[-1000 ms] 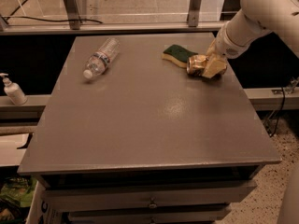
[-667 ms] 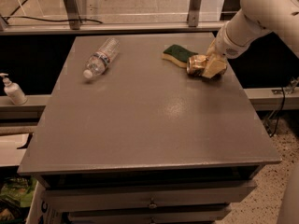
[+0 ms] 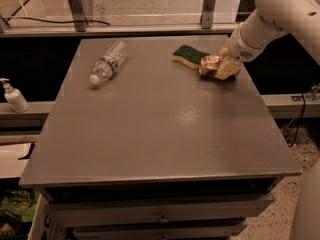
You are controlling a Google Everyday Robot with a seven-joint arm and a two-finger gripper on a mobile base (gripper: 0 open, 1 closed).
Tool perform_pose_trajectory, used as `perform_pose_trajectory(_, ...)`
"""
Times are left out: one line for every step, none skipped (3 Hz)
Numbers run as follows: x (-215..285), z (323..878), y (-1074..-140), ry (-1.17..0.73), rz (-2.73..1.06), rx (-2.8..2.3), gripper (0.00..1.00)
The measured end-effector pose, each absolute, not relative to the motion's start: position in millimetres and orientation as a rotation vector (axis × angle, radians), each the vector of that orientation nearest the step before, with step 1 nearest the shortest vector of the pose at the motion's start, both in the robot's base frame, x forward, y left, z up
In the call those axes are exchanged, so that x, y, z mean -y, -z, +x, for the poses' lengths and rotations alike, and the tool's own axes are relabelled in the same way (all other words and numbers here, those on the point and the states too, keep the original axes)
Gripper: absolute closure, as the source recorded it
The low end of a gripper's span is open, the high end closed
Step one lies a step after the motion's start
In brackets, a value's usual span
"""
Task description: Move orange can near sponge
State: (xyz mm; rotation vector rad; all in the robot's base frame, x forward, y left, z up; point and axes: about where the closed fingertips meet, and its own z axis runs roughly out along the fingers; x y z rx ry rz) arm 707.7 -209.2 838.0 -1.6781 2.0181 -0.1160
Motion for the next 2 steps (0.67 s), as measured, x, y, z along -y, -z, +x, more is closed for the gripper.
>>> perform_pose_trajectory(207.8,708.8,-838.6,0.109,-1.676,-2.018,0.00)
perform_pose_trajectory(213.0,706.7,-840.0,0.104,-1.662,-2.020,0.00)
